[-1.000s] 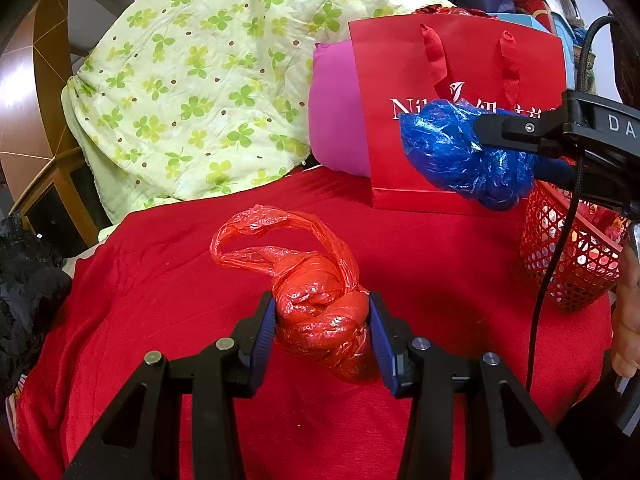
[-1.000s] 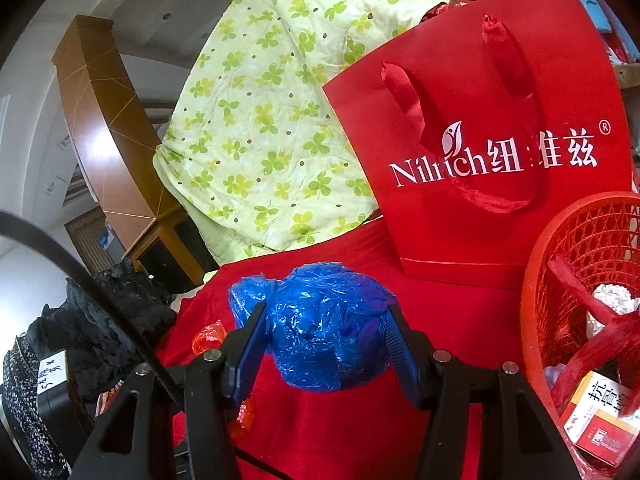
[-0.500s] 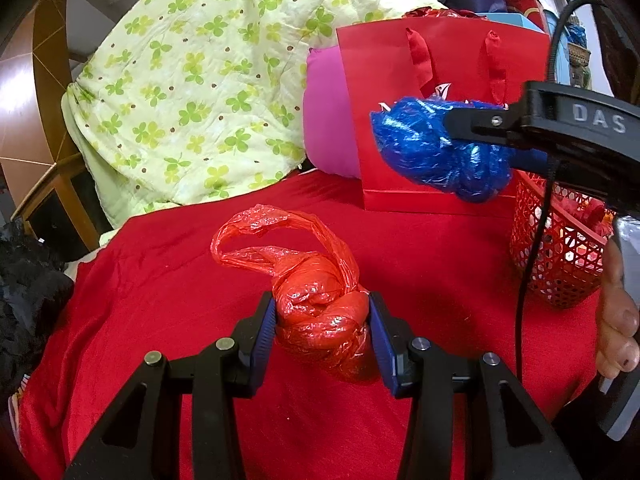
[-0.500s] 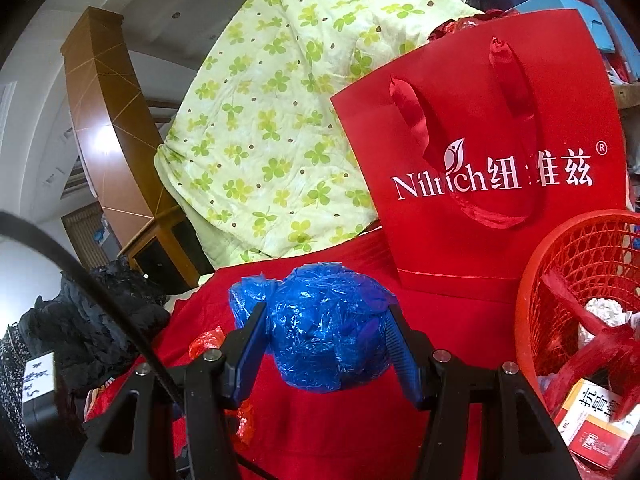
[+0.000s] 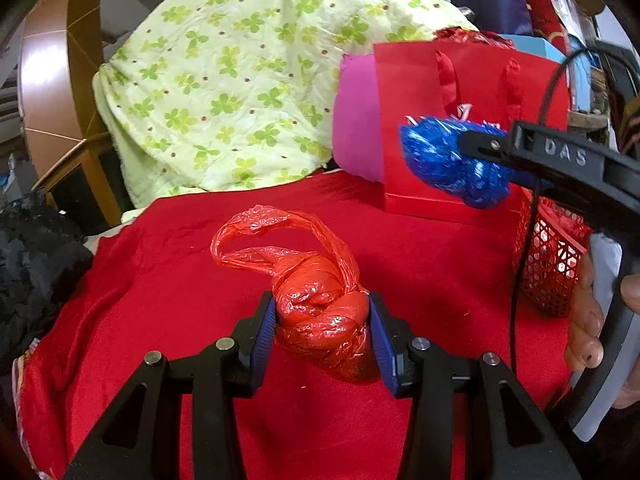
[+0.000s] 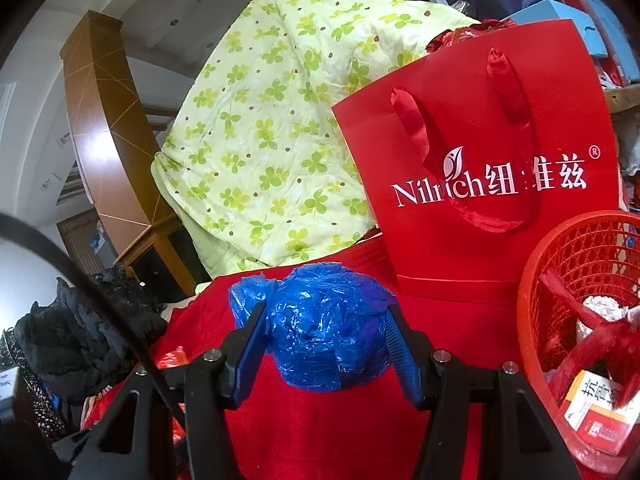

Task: Collect trash
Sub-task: 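Carry both held bags toward the red mesh basket, then move both tools with the bags over the red mesh basket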

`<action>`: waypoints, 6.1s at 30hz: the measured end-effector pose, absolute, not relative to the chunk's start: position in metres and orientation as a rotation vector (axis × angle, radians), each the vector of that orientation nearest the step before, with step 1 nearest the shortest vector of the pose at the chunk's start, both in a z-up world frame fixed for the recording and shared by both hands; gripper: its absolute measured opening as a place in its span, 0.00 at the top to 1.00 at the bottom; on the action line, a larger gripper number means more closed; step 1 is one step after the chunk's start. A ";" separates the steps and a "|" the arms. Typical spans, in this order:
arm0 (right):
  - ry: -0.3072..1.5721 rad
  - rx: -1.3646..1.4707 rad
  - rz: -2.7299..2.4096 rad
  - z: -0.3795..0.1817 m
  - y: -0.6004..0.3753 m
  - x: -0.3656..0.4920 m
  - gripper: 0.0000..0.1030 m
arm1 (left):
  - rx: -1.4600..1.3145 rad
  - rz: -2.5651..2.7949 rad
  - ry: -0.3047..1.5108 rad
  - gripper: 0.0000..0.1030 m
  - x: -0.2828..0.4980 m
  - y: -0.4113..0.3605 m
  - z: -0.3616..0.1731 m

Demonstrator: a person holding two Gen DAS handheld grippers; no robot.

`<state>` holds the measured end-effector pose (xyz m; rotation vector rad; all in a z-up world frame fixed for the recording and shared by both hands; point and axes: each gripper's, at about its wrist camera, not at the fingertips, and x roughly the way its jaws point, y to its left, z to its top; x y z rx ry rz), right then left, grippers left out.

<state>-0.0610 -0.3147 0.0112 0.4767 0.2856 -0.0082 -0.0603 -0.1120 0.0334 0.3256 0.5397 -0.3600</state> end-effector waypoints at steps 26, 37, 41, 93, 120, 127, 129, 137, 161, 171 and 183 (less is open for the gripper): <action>0.103 0.435 0.039 0.090 -0.287 -0.198 0.42 | 0.317 -0.313 0.376 0.54 -0.130 -0.086 0.114; 0.030 0.391 0.011 0.112 -0.295 -0.236 0.42 | 0.344 -0.327 0.341 0.54 -0.152 -0.099 0.128; 0.012 0.390 0.001 0.116 -0.301 -0.244 0.42 | 0.358 -0.339 0.331 0.54 -0.157 -0.108 0.131; -0.060 0.434 -0.071 0.122 -0.345 -0.295 0.42 | 0.471 -0.467 0.304 0.54 -0.199 -0.170 0.135; -0.053 0.484 -0.098 0.111 -0.367 -0.303 0.41 | 0.524 -0.503 0.324 0.54 -0.202 -0.199 0.123; -0.032 0.503 -0.095 0.107 -0.375 -0.300 0.41 | 0.542 -0.506 0.332 0.54 -0.203 -0.211 0.119; -0.025 0.507 -0.095 0.104 -0.378 -0.299 0.41 | 0.551 -0.505 0.332 0.54 -0.203 -0.214 0.117; -0.003 0.531 -0.095 0.096 -0.389 -0.296 0.41 | 0.574 -0.509 0.344 0.54 -0.203 -0.224 0.112; 0.018 0.585 -0.133 0.079 -0.419 -0.303 0.41 | 0.646 -0.542 0.359 0.54 -0.204 -0.259 0.094; 0.028 0.600 -0.148 0.073 -0.425 -0.304 0.41 | 0.661 -0.555 0.364 0.54 -0.205 -0.267 0.088; 0.040 0.630 -0.170 0.063 -0.434 -0.305 0.41 | 0.679 -0.568 0.389 0.54 -0.204 -0.275 0.077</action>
